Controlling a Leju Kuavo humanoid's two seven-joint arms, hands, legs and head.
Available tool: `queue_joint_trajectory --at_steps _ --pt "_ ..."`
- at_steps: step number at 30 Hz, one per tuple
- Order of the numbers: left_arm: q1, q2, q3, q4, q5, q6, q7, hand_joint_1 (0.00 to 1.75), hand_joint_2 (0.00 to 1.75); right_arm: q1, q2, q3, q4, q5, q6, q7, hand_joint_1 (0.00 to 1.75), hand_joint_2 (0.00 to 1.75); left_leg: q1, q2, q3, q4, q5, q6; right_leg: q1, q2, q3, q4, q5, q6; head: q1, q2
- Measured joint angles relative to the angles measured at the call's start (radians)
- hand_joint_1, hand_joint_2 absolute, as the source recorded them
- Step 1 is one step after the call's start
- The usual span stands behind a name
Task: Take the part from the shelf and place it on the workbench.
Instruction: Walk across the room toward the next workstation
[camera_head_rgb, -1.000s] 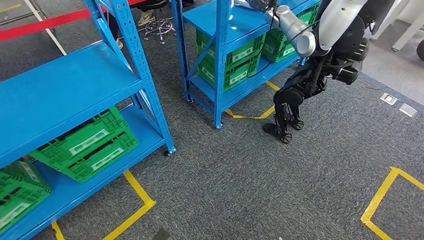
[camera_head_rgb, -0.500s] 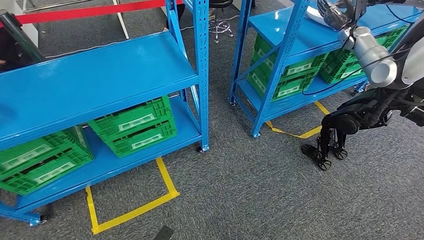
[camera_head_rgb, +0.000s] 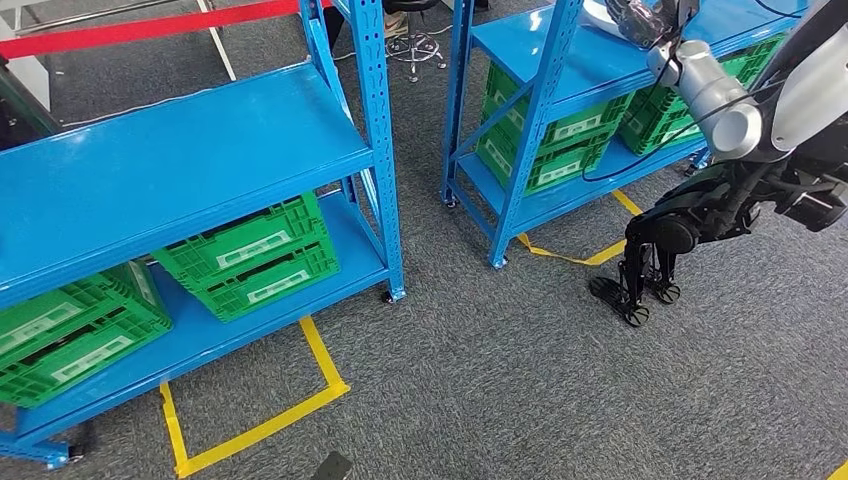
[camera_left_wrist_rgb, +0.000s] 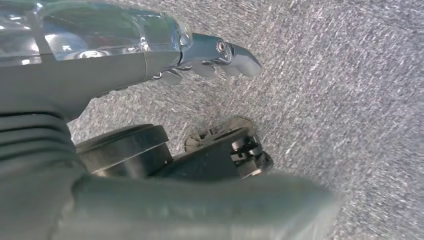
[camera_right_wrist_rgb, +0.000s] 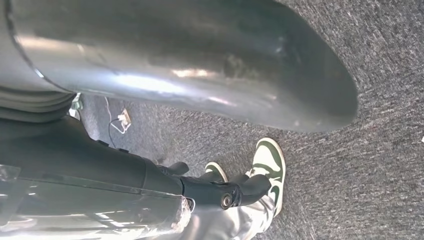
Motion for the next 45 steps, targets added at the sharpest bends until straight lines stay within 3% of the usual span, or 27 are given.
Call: queue_joint_trajectory --at_steps 2,6,8,10,11,12,13,16,18,21,22,24,26,27,28,31,33,35,37,38,40,41,42,43,45 --pt "-0.001 0.0 0.0 0.0 0.004 -0.006 -0.004 0.0 0.0 0.001 0.0 0.0 0.0 0.0 -0.002 0.0 0.0 0.0 0.0 0.0 0.0 0.0 0.0 -0.001 0.0 0.0 0.0 0.0 0.0 0.0 0.0 0.0" --pt "-0.005 -0.004 0.0 0.0 0.001 -0.01 -0.005 0.0 0.0 0.004 0.0 -0.003 0.0 0.0 -0.003 -0.001 0.0 0.0 0.001 0.006 0.011 -0.02 0.014 0.011 -0.001 -0.009 0.002 -0.003 -0.005 0.014 0.001 0.0" --pt "-0.007 -0.005 0.0 0.0 0.001 -0.01 -0.004 0.0 0.0 0.003 0.0 -0.004 0.001 0.0 -0.004 -0.003 0.0 0.0 0.006 0.014 0.02 -0.039 0.025 0.016 -0.002 -0.035 -0.027 0.069 -0.056 0.021 0.004 0.0" --pt "-0.006 -0.005 0.0 0.0 0.002 -0.011 -0.002 0.0 0.0 0.001 0.0 -0.005 0.001 0.0 -0.004 -0.004 0.0 0.0 0.006 0.022 0.019 -0.041 0.026 0.018 -0.009 -0.052 -0.082 0.194 -0.119 0.03 0.006 0.0" --pt "-0.006 -0.005 0.0 0.0 0.004 -0.011 -0.001 0.0 0.0 0.001 0.001 -0.006 0.001 0.0 -0.004 -0.004 0.0 0.0 0.006 0.025 0.019 -0.041 0.027 0.017 -0.014 -0.056 -0.1 0.238 -0.132 0.034 0.006 0.0" --pt "-0.006 -0.005 0.0 0.0 0.005 -0.012 0.0 0.0 0.0 0.002 0.002 -0.006 0.001 0.0 -0.004 -0.004 0.0 0.0 0.006 0.027 0.018 -0.04 0.027 0.015 -0.02 -0.058 -0.102 0.247 -0.125 0.038 0.006 0.0" --pt "-0.006 -0.005 0.0 0.0 0.007 -0.012 0.0 0.0 0.0 0.004 0.002 -0.006 0.001 0.001 -0.004 -0.004 0.0 0.0 0.007 0.027 0.018 -0.039 0.027 0.012 -0.025 -0.059 -0.087 0.217 -0.099 0.041 0.006 0.0" --pt "-0.008 -0.004 0.0 0.0 0.008 -0.013 0.002 0.0 0.0 0.004 0.003 -0.006 0.001 0.002 -0.004 -0.004 0.0 0.0 0.009 0.02 0.014 -0.031 0.027 -0.007 -0.036 -0.048 0.005 0.027 -0.006 0.048 0.005 0.0" --pt "-0.01 -0.002 0.0 0.0 0.008 -0.013 0.002 0.0 0.0 0.005 0.004 -0.006 0.001 0.002 -0.004 -0.004 0.0 0.0 0.01 0.013 0.006 -0.026 0.032 -0.023 -0.033 -0.041 0.023 -0.018 0.006 0.039 0.004 0.0" --pt "-0.007 0.0 0.0 0.0 0.01 -0.015 0.003 0.0 0.0 0.004 0.005 -0.007 0.001 0.003 -0.003 -0.003 0.0 0.0 0.016 0.014 -0.007 -0.017 0.028 -0.043 -0.028 -0.055 0.011 -0.019 0.023 0.013 0.001 0.0" --pt "-0.006 0.0 0.0 0.0 0.01 -0.016 0.003 0.0 0.0 0.002 0.005 -0.007 0.001 0.003 -0.003 -0.003 0.0 0.0 0.017 0.024 -0.018 0.007 0.003 -0.047 -0.028 -0.061 0.004 -0.022 0.03 0.003 -0.002 0.0" --pt "-0.006 0.0 0.0 0.0 0.007 -0.018 0.003 0.0 0.0 0.001 0.004 -0.007 0.001 0.005 -0.003 -0.003 0.0 0.0 0.02 0.045 -0.057 0.111 -0.082 -0.052 -0.024 -0.072 -0.012 -0.023 0.043 -0.011 -0.009 0.0" --pt "-0.006 0.001 0.0 0.0 0.004 -0.018 0.003 0.0 0.0 0.004 0.004 -0.007 0.001 0.008 -0.003 -0.004 0.0 0.0 0.022 0.047 -0.089 0.227 -0.151 -0.055 -0.018 -0.084 -0.031 -0.021 0.054 -0.015 -0.013 0.0" --pt "-0.006 0.001 0.0 0.0 0.002 -0.019 0.004 0.0 0.0 0.004 0.004 -0.007 0.001 0.009 -0.003 -0.004 0.0 0.0 0.022 0.047 -0.085 0.247 -0.159 -0.054 -0.016 -0.089 -0.04 -0.019 0.059 -0.015 -0.013 0.0" --pt "-0.006 0.001 0.0 0.0 0.002 -0.02 0.004 0.0 0.0 0.004 0.004 -0.007 0.001 0.01 -0.003 -0.004 0.0 0.0 0.022 0.048 -0.061 0.227 -0.148 -0.054 -0.014 -0.092 -0.049 -0.016 0.064 -0.013 -0.013 0.0" --pt "-0.008 0.002 0.0 0.0 0.002 -0.021 0.005 0.0 0.0 0.002 0.004 -0.007 0.001 0.01 -0.003 -0.006 0.0 0.0 0.021 0.057 0.08 0.03 -0.078 -0.047 -0.012 -0.096 -0.067 -0.004 0.076 -0.004 -0.016 0.0" --pt "-0.011 0.002 0.0 0.0 0.003 -0.021 0.004 0.0 0.0 0.001 0.005 -0.007 0.001 0.01 -0.003 -0.006 0.0 0.0 0.018 0.06 0.121 -0.041 -0.065 -0.041 -0.01 -0.098 -0.074 0.003 0.085 0.008 -0.016 0.0" --pt "-0.01 0.002 0.0 0.0 0.003 -0.021 0.004 0.0 0.0 0.0 0.005 -0.008 0.001 0.01 -0.003 -0.006 0.0 0.0 0.015 0.055 0.113 -0.044 -0.057 -0.03 -0.013 -0.098 -0.079 0.003 0.095 0.021 -0.014 0.0" --pt "-0.01 0.002 0.0 0.0 0.003 -0.022 0.004 0.0 0.0 0.002 0.005 -0.008 0.001 0.009 -0.003 -0.006 0.0 0.0 0.014 0.051 0.099 -0.045 -0.039 -0.014 -0.018 -0.091 -0.091 0.024 0.065 0.032 -0.012 0.0" --pt "-0.011 0.002 0.0 0.0 0.003 -0.022 0.004 0.0 0.0 0.004 0.004 -0.008 0.001 0.009 -0.003 -0.006 0.0 0.0 0.013 0.048 0.09 -0.046 -0.029 -0.006 -0.02 -0.086 -0.104 0.062 0.025 0.037 -0.011 0.0" --pt "-0.012 0.001 0.0 0.0 0.003 -0.022 0.004 0.0 0.0 0.007 0.003 -0.008 0.001 0.009 -0.003 -0.006 0.0 0.0 0.008 0.042 0.068 -0.045 -0.01 0.004 -0.02 -0.078 -0.136 0.187 -0.072 0.042 -0.007 0.0" --pt "-0.012 0.0 0.0 0.0 0.003 -0.022 0.004 0.0 0.0 0.006 0.003 -0.008 0.002 0.009 -0.003 -0.006 0.0 0.0 0.004 0.039 0.057 -0.045 -0.001 0.007 -0.02 -0.076 -0.145 0.246 -0.102 0.042 -0.007 0.0" --pt "-0.011 0.0 0.0 0.0 0.003 -0.023 0.004 0.0 0.0 0.006 0.003 -0.008 0.002 0.009 -0.003 -0.006 0.0 0.0 0.0 0.035 0.046 -0.044 0.008 0.008 -0.019 -0.075 -0.143 0.281 -0.111 0.04 -0.006 0.0" --pt "-0.011 0.0 0.0 0.0 0.003 -0.023 0.004 0.0 0.0 0.005 0.003 -0.008 0.002 0.009 -0.002 -0.006 0.0 0.0 -0.003 0.033 0.035 -0.043 0.017 0.009 -0.018 -0.074 -0.124 0.28 -0.1 0.036 -0.006 0.0" --pt "-0.011 0.0 0.0 0.0 0.003 -0.024 0.004 0.0 0.0 0.003 0.002 -0.008 0.001 0.01 -0.002 -0.006 0.0 0.0 -0.008 0.028 0.017 -0.042 0.031 0.009 -0.011 -0.071 -0.039 0.168 -0.048 0.02 -0.005 0.0"
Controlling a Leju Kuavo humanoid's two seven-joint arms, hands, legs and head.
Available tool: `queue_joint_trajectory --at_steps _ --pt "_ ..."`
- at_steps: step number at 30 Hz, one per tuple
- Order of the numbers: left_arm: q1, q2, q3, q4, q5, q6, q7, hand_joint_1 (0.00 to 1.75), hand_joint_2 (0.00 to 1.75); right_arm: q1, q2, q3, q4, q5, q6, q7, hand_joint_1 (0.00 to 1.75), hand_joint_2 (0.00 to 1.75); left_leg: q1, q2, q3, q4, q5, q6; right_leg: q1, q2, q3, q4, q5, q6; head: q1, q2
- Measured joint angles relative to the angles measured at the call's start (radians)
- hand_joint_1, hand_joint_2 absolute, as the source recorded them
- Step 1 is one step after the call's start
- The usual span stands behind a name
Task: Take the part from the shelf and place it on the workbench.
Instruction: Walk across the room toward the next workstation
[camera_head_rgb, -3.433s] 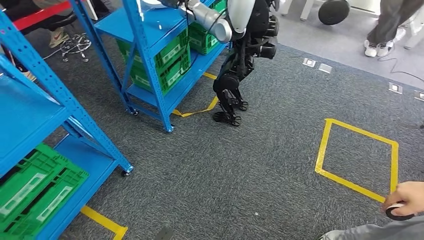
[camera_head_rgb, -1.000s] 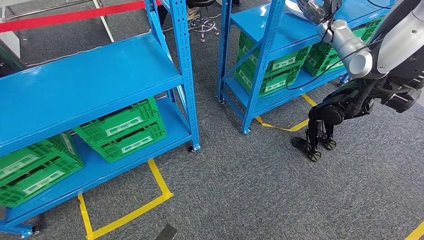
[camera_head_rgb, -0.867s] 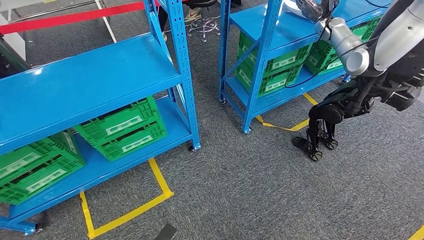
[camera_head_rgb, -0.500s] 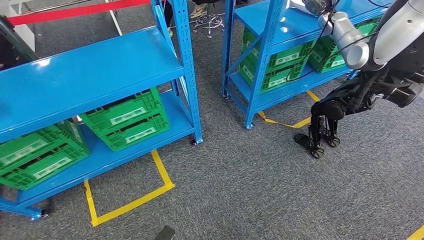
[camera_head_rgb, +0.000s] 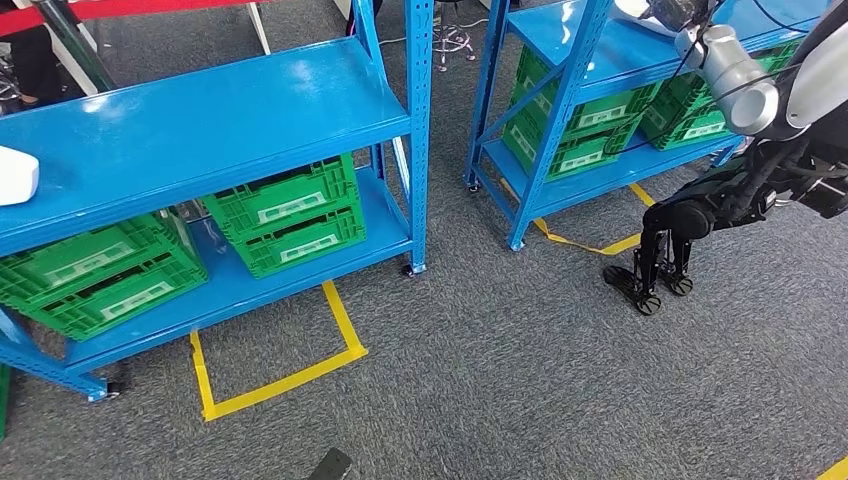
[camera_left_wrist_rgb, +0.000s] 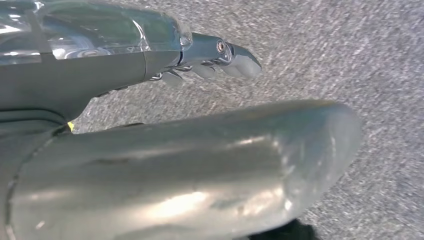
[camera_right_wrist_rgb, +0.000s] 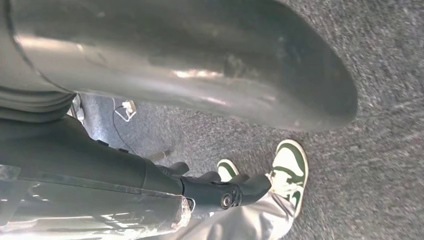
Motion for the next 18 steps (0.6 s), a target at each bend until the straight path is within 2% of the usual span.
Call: queue_joint_trajectory --at_steps 2,3,4,6,7,8,10,11,12,13,14,15,16,17,18 --pt "0.0 -0.001 0.0 0.0 0.0 -0.002 0.0 0.0 0.0 -0.005 -0.002 0.0 -0.001 0.001 0.0 0.0 0.0 0.0 -0.005 -0.001 -0.012 0.002 0.013 -0.005 0.01 0.005 0.094 -0.153 0.031 -0.021 0.0 0.0" --pt "0.0 -0.002 0.0 0.0 0.0 -0.003 0.0 0.0 0.0 -0.008 -0.004 0.0 -0.001 0.002 0.0 0.0 0.0 0.0 -0.005 0.0 -0.016 0.002 0.02 -0.009 0.015 0.007 0.12 -0.198 0.035 -0.029 0.0 0.0" --pt "0.0 -0.003 0.0 0.0 0.001 -0.004 0.001 0.0 0.0 -0.01 -0.005 0.0 -0.001 0.002 0.001 0.001 0.0 0.0 -0.004 0.002 -0.02 0.003 0.026 -0.014 0.018 0.007 0.129 -0.219 0.035 -0.034 0.0 0.0" --pt "0.002 -0.002 0.0 0.0 0.002 -0.005 0.002 0.0 0.0 -0.011 -0.006 -0.002 -0.001 0.002 0.001 0.002 0.0 0.0 -0.002 0.006 -0.028 0.006 0.031 -0.026 0.016 0.004 0.123 -0.232 0.05 -0.04 0.0 0.0" --pt "0.003 -0.002 0.0 0.0 0.004 -0.005 0.002 0.0 0.0 -0.011 -0.006 -0.003 -0.001 0.002 0.001 0.002 0.0 0.0 -0.001 0.009 -0.036 0.018 0.012 -0.032 0.014 0.001 0.116 -0.237 0.061 -0.044 0.0 0.0" --pt "0.003 -0.002 0.0 0.0 0.005 -0.005 0.002 0.0 0.0 -0.011 -0.006 -0.005 0.0 0.002 0.002 0.002 0.0 0.0 0.001 0.012 -0.049 0.047 -0.023 -0.038 0.012 -0.001 0.105 -0.241 0.073 -0.047 -0.002 0.0" --pt "0.003 -0.001 0.0 0.0 0.008 -0.005 0.002 0.0 0.0 -0.011 -0.004 -0.006 0.0 0.004 0.002 0.0 0.0 0.0 0.01 0.017 -0.086 0.157 -0.123 -0.05 0.01 -0.005 0.077 -0.24 0.093 -0.051 -0.005 0.0" --pt "0.004 0.0 0.0 0.0 0.009 -0.004 0.002 0.0 0.0 -0.01 -0.004 -0.007 0.0 0.004 0.002 -0.003 0.0 0.0 0.015 0.018 -0.1 0.219 -0.158 -0.056 0.009 -0.007 0.062 -0.237 0.103 -0.049 -0.007 0.0" --pt "0.004 0.0 0.0 0.0 0.01 -0.004 0.002 0.0 0.0 -0.01 -0.003 -0.008 0.0 0.005 0.002 -0.005 0.0 0.0 0.02 0.018 -0.105 0.265 -0.17 -0.061 0.008 -0.009 0.046 -0.233 0.112 -0.047 -0.008 0.0" --pt "0.004 0.0 0.0 0.0 0.011 -0.004 0.002 0.0 0.0 -0.01 -0.003 -0.008 0.0 0.005 0.002 -0.007 0.0 0.0 0.025 0.018 -0.096 0.284 -0.157 -0.067 0.006 -0.011 0.028 -0.227 0.121 -0.043 -0.008 0.0" --pt "0.004 0.001 0.0 0.0 0.012 -0.004 0.002 0.0 0.0 -0.01 -0.002 -0.009 0.0 0.006 0.003 -0.009 0.0 0.0 0.029 0.019 -0.07 0.269 -0.127 -0.072 0.004 -0.012 0.01 -0.219 0.128 -0.039 -0.009 0.0" --pt "0.004 0.001 0.0 0.0 0.013 -0.004 0.002 0.0 0.0 -0.01 -0.002 -0.009 0.0 0.007 0.003 -0.009 0.0 0.0 0.034 0.02 -0.028 0.224 -0.097 -0.078 0.001 -0.012 -0.008 -0.209 0.134 -0.033 -0.01 0.0" --pt "0.004 0.001 0.0 0.0 0.014 -0.004 0.001 0.0 0.0 -0.01 -0.002 -0.01 0.0 0.008 0.004 -0.01 0.0 0.0 0.039 0.021 0.025 0.161 -0.081 -0.083 0.0 -0.012 -0.024 -0.196 0.138 -0.028 -0.012 0.0" --pt "0.004 0.002 0.0 0.0 0.015 -0.003 0.001 0.0 0.0 -0.009 -0.002 -0.01 0.0 0.009 0.004 -0.01 0.0 0.0 0.042 0.02 0.075 0.093 -0.082 -0.084 -0.001 -0.012 -0.036 -0.183 0.142 -0.022 -0.015 0.0" --pt "0.003 0.002 0.0 0.0 0.016 -0.003 0.0 0.0 0.0 -0.01 -0.002 -0.01 0.0 0.01 0.004 -0.01 0.0 0.0 0.043 0.019 0.112 0.04 -0.094 -0.082 0.0 -0.011 -0.045 -0.172 0.146 -0.015 -0.017 0.0"
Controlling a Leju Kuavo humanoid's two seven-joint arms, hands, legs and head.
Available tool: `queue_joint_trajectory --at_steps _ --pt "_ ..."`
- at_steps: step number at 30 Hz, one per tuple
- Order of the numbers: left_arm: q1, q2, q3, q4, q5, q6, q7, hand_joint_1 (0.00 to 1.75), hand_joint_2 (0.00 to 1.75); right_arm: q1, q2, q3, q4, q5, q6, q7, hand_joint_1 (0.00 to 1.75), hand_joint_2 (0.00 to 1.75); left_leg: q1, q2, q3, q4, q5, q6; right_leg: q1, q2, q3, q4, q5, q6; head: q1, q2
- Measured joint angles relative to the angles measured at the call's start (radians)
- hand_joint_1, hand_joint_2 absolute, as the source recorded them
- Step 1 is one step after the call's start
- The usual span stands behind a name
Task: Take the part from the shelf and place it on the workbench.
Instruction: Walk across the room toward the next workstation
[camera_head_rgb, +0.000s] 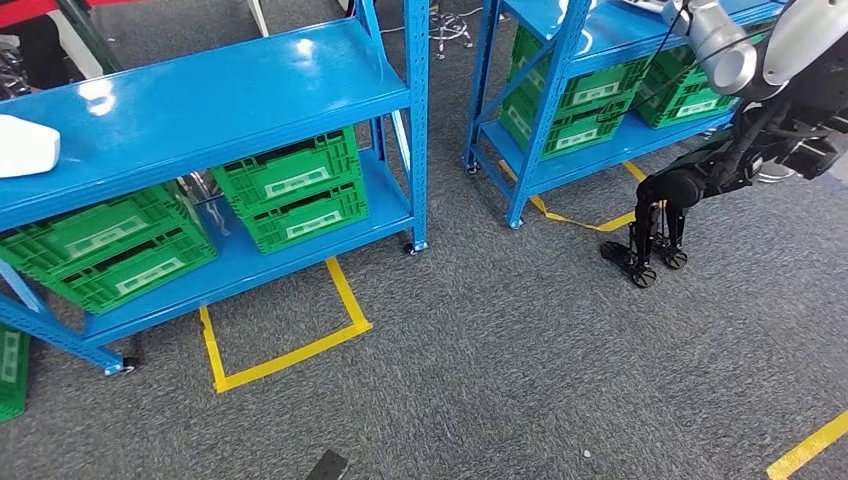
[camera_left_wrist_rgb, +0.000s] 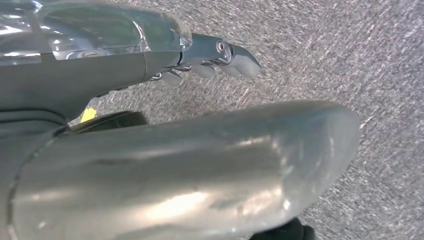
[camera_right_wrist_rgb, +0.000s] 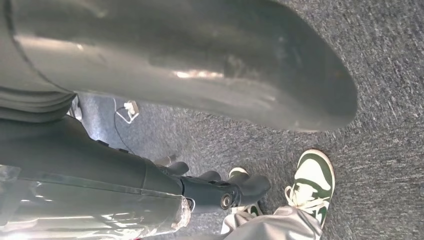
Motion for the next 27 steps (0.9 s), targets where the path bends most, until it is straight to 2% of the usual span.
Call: queue_joint_trajectory --at_steps 1,2,3,4,5,6,7,8,9,10,11,12,13,15,16,17,19,20,21,23,24,25,26,27 --pt "0.0 0.0 0.0 0.0 0.001 0.001 -0.001 0.0 0.0 0.0 0.0 0.0 0.0 0.001 0.0 0.0 0.0 0.0 -0.001 -0.002 0.019 -0.031 -0.014 0.005 0.0 0.001 -0.006 0.007 0.006 0.006 -0.001 0.0" --pt "0.001 0.001 0.0 0.0 0.002 0.002 -0.001 0.0 0.0 0.0 0.001 0.0 0.0 0.002 0.0 -0.001 0.0 0.0 -0.004 -0.003 0.021 -0.043 -0.019 0.014 -0.002 0.001 -0.009 0.009 0.013 0.013 0.001 0.0" --pt "0.003 0.001 0.0 0.0 0.003 0.003 -0.001 0.0 0.0 0.0 0.001 -0.001 0.0 0.003 -0.001 -0.003 0.0 0.0 -0.004 -0.003 0.014 -0.042 -0.015 0.024 -0.004 0.002 -0.012 0.011 0.016 0.019 0.002 0.0" --pt "0.004 0.001 0.0 0.0 0.005 0.005 -0.002 0.0 0.0 0.002 0.001 -0.001 0.0 0.003 -0.001 -0.005 0.0 0.0 -0.006 -0.003 0.006 -0.042 -0.007 0.036 -0.007 0.003 -0.016 0.019 0.002 0.024 0.005 0.0" --pt "0.005 0.001 0.0 0.0 0.006 0.007 -0.002 0.0 0.0 0.004 0.002 -0.001 0.001 0.004 -0.001 -0.008 0.0 0.0 -0.007 -0.003 -0.005 -0.042 0.004 0.048 -0.009 0.004 -0.023 0.043 -0.033 0.028 0.008 0.0" --pt "0.006 0.001 0.0 0.0 0.008 0.008 -0.002 0.0 0.0 0.006 0.003 -0.001 0.001 0.005 -0.002 -0.011 0.0 0.0 -0.01 -0.003 -0.019 -0.042 0.016 0.058 -0.01 0.005 -0.033 0.086 -0.084 0.031 0.011 0.0" --pt "0.006 0.001 0.0 0.0 0.01 0.01 -0.003 0.0 0.0 0.007 0.004 -0.001 0.001 0.007 -0.003 -0.015 0.0 0.0 -0.014 -0.003 -0.032 -0.042 0.028 0.064 -0.01 0.006 -0.043 0.145 -0.14 0.032 0.014 0.0" --pt "0.006 0.001 0.0 0.0 0.011 0.011 -0.003 0.0 0.0 0.006 0.005 -0.001 0.001 0.008 -0.004 -0.018 0.0 0.0 -0.019 -0.003 -0.047 -0.041 0.04 0.069 -0.01 0.006 -0.051 0.209 -0.183 0.033 0.017 0.0" --pt "0.006 0.001 0.0 0.0 0.012 0.013 -0.003 0.0 0.0 0.006 0.005 -0.001 0.001 0.009 -0.006 -0.024 0.0 0.0 -0.024 -0.004 -0.062 -0.04 0.053 0.071 -0.009 0.007 -0.053 0.261 -0.202 0.031 0.019 0.0" --pt "0.007 0.001 0.0 0.0 0.013 0.015 -0.003 0.0 0.0 0.005 0.005 -0.001 0.001 0.01 -0.007 -0.029 0.0 0.0 -0.03 -0.003 -0.078 -0.04 0.065 0.073 -0.008 0.007 -0.045 0.29 -0.198 0.027 0.02 0.0" --pt "0.007 0.001 0.0 0.0 0.014 0.016 -0.002 0.0 0.0 0.005 0.006 -0.001 0.001 0.01 -0.009 -0.035 0.0 0.0 -0.036 -0.003 -0.094 -0.039 0.076 0.075 -0.005 0.008 -0.024 0.286 -0.176 0.019 0.021 0.0" --pt "0.007 0.001 0.0 0.0 0.015 0.017 -0.002 0.0 0.0 0.004 0.006 -0.001 0.001 0.01 -0.01 -0.041 0.0 0.0 -0.042 -0.004 -0.108 -0.039 0.087 0.076 0.0 0.009 0.013 0.246 -0.146 0.008 0.021 0.0" --pt "0.007 0.0 0.0 0.0 0.015 0.018 -0.002 0.0 0.0 0.003 0.006 -0.001 0.001 0.01 -0.011 -0.044 0.0 0.0 -0.045 -0.004 -0.119 -0.038 0.097 0.076 0.008 0.011 0.064 0.176 -0.125 -0.006 0.022 0.0" --pt "0.007 -0.002 0.0 0.0 0.016 0.018 -0.002 0.0 0.0 0.0 0.005 -0.001 0.0 0.011 -0.012 -0.049 0.0 0.0 -0.052 -0.003 -0.134 -0.037 0.114 0.073 0.024 0.014 0.164 0.017 -0.117 -0.029 0.024 0.0" --pt "0.007 -0.003 0.0 0.0 0.016 0.018 -0.002 0.0 0.0 -0.002 0.004 -0.001 -0.001 0.011 -0.013 -0.051 0.0 0.0 -0.052 -0.002 -0.14 -0.037 0.122 0.07 0.029 0.015 0.193 -0.034 -0.124 -0.035 0.025 0.0" --pt "0.007 -0.003 0.0 0.0 0.016 0.019 0.0 0.0 0.0 -0.003 0.004 -0.001 -0.001 0.011 -0.015 -0.052 0.0 0.0 -0.053 0.0 -0.144 -0.037 0.13 0.066 0.032 0.014 0.204 -0.063 -0.127 -0.039 0.027 0.0" --pt "0.008 -0.003 0.0 0.0 0.016 0.02 0.007 0.0 0.0 -0.003 0.005 -0.001 -0.001 0.009 -0.018 -0.058 0.0 0.0 -0.051 0.001 -0.157 -0.03 0.129 0.057 0.029 0.011 0.199 -0.081 -0.117 -0.042 0.029 0.0" --pt "0.008 -0.003 0.0 0.0 0.016 0.02 0.011 0.0 0.0 -0.002 0.005 -0.001 -0.001 0.007 -0.02 -0.064 0.0 0.0 -0.049 0.0 -0.167 -0.012 0.107 0.05 0.027 0.009 0.193 -0.088 -0.108 -0.046 0.029 0.0" --pt "0.008 -0.002 0.0 0.0 0.016 0.021 0.014 0.0 0.0 -0.001 0.006 -0.001 -0.001 0.004 -0.021 -0.071 0.0 0.0 -0.047 -0.002 -0.182 0.023 0.07 0.043 0.024 0.007 0.185 -0.091 -0.099 -0.049 0.028 0.0" --pt "0.009 -0.001 0.0 0.0 0.019 0.02 0.016 0.0 0.0 0.0 0.008 -0.002 -0.001 -0.006 -0.025 -0.085 0.0 0.0 -0.038 -0.003 -0.223 0.144 -0.018 0.03 0.024 0.005 0.165 -0.088 -0.085 -0.051 0.025 0.0" --pt "0.01 -0.001 0.0 0.0 0.021 0.021 0.016 0.0 0.0 0.001 0.009 -0.002 0.0 -0.011 -0.028 -0.093 0.0 0.0 -0.033 -0.003 -0.239 0.204 -0.041 0.024 0.023 0.004 0.155 -0.084 -0.079 -0.049 0.025 0.0" --pt "0.011 0.0 0.0 0.0 0.022 0.021 0.016 0.0 0.0 0.001 0.009 -0.002 0.0 -0.016 -0.03 -0.1 0.0 0.0 -0.027 -0.003 -0.244 0.24 -0.042 0.018 0.022 0.004 0.143 -0.078 -0.074 -0.046 0.025 0.0" --pt "0.012 0.0 0.0 0.0 0.023 0.021 0.016 0.0 0.0 0.001 0.009 -0.002 0.0 -0.021 -0.033 -0.107 0.0 0.0 -0.022 -0.002 -0.232 0.24 -0.025 0.012 0.019 0.004 0.132 -0.07 -0.071 -0.043 0.025 0.0" --pt "0.012 0.001 0.0 0.0 0.024 0.021 0.016 0.0 0.0 0.001 0.01 -0.002 0.0 -0.024 -0.034 -0.111 0.0 0.0 -0.017 -0.001 -0.199 0.201 0.003 0.007 0.015 0.004 0.122 -0.06 -0.07 -0.04 0.024 0.0"
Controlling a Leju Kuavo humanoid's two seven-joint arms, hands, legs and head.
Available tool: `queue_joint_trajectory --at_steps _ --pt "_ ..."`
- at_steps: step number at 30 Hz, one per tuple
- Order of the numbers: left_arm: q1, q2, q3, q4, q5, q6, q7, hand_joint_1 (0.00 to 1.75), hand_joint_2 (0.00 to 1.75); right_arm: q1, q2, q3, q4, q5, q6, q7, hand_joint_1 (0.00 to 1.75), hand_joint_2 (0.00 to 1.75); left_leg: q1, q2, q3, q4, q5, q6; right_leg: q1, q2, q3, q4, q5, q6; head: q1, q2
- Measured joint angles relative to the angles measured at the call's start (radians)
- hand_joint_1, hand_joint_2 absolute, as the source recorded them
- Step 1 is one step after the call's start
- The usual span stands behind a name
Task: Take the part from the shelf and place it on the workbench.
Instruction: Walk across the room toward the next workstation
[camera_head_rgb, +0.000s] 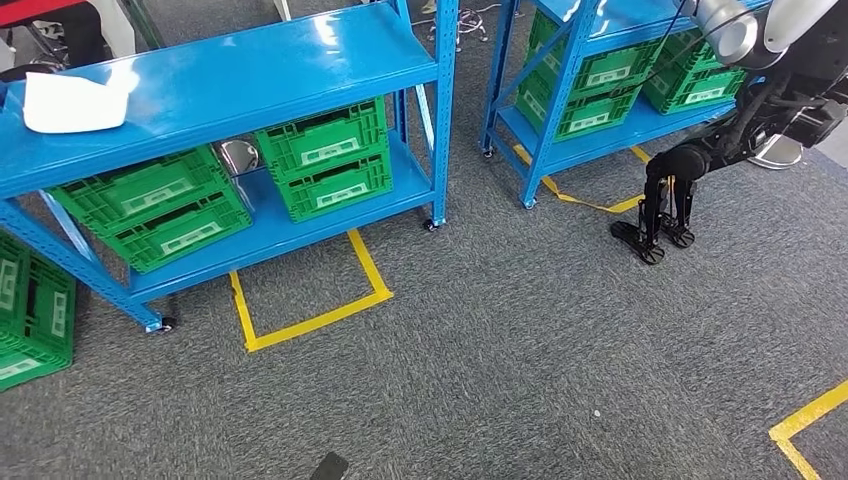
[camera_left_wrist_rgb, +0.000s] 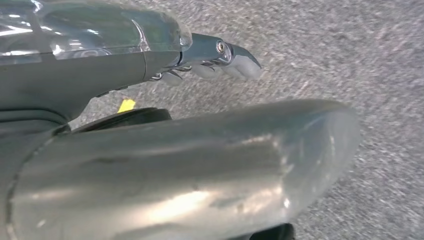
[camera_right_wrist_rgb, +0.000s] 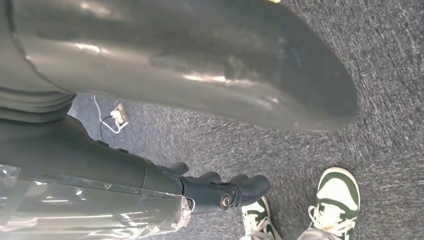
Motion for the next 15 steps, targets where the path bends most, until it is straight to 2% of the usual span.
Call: queue_joint_trajectory --at_steps 1,2,3,4,6,8,9,11,12,13,14,15 --pt "0.0 0.001 0.0 0.0 0.0 0.0 0.0 0.0 0.0 0.0 0.0 0.0 0.0 -0.002 -0.001 -0.002 0.0 0.0 0.006 0.001 0.045 -0.063 0.024 -0.006 -0.003 0.001 -0.01 0.012 -0.001 0.004 -0.001 0.0" --pt "0.0 0.001 0.0 0.0 0.001 0.0 -0.001 0.0 0.0 0.0 0.0 0.0 0.0 -0.002 -0.001 -0.004 0.0 0.0 0.009 0.0 0.089 -0.126 0.036 -0.01 -0.005 0.002 -0.02 0.026 -0.004 0.01 -0.003 0.0" --pt "0.0 0.001 0.0 0.0 0.001 0.001 -0.001 0.0 0.0 0.0 0.0 -0.001 0.0 -0.002 -0.002 -0.005 0.0 0.0 0.012 -0.004 0.12 -0.174 0.037 -0.011 -0.005 0.004 -0.03 0.039 -0.006 0.017 -0.004 0.0" --pt "0.0 0.001 0.0 0.0 0.001 0.002 -0.001 0.0 0.0 -0.001 0.0 -0.001 0.0 -0.003 -0.002 -0.006 0.0 0.0 0.012 -0.007 0.134 -0.199 0.031 -0.007 -0.004 0.007 -0.038 0.05 -0.007 0.024 -0.005 0.0" --pt "0.002 0.002 0.0 0.0 0.001 0.003 -0.002 0.0 0.0 -0.001 0.0 -0.002 0.0 -0.004 -0.003 -0.01 0.0 0.0 0.01 -0.01 0.132 -0.207 0.023 0.013 -0.005 0.014 -0.049 0.062 -0.005 0.036 -0.004 0.0" --pt "0.001 0.002 0.0 0.0 0.0 0.004 -0.002 0.0 0.0 -0.001 0.0 -0.002 0.0 -0.006 -0.004 -0.015 0.0 0.0 0.01 -0.002 0.126 -0.21 0.028 0.033 -0.007 0.017 -0.062 0.086 -0.023 0.048 -0.001 0.0" --pt "0.001 0.002 0.0 0.0 0.0 0.006 -0.002 0.0 0.0 0.0 0.001 -0.002 0.0 -0.007 -0.005 -0.017 0.0 0.0 0.011 0.004 0.122 -0.211 0.032 0.041 -0.008 0.017 -0.078 0.122 -0.049 0.053 0.001 0.0" --pt "0.001 0.003 0.0 0.0 0.0 0.008 -0.002 0.0 0.0 0.001 0.001 -0.003 0.0 -0.008 -0.005 -0.02 0.0 0.0 0.009 0.015 0.114 -0.211 0.037 0.05 -0.01 0.016 -0.128 0.248 -0.119 0.063 0.005 0.0" --pt "0.001 0.003 0.0 0.0 0.0 0.008 -0.002 0.0 0.0 0.001 0.001 -0.003 0.001 -0.008 -0.005 -0.022 0.0 0.0 0.006 0.022 0.11 -0.211 0.039 0.053 -0.01 0.016 -0.15 0.307 -0.144 0.065 0.005 0.0" --pt "0.001 0.003 0.0 0.0 0.0 0.008 -0.003 0.0 0.0 0.003 0.002 -0.003 0.001 -0.008 -0.005 -0.023 0.0 0.0 0.004 0.029 0.108 -0.21 0.04 0.055 -0.01 0.015 -0.16 0.341 -0.152 0.064 0.006 0.0" --pt "0.001 0.003 0.0 0.0 0.0 0.008 -0.003 0.0 0.0 0.004 0.002 -0.003 0.001 -0.008 -0.005 -0.023 0.0 0.0 0.0 0.035 0.106 -0.21 0.041 0.056 -0.01 0.014 -0.153 0.337 -0.14 0.061 0.006 0.0" --pt "0.001 0.003 0.0 0.0 0.0 0.008 -0.003 0.0 0.0 0.005 0.002 -0.003 0.001 -0.008 -0.005 -0.023 0.0 0.0 -0.002 0.043 0.107 -0.21 0.042 0.057 -0.009 0.01 -0.128 0.294 -0.112 0.055 0.006 0.0"
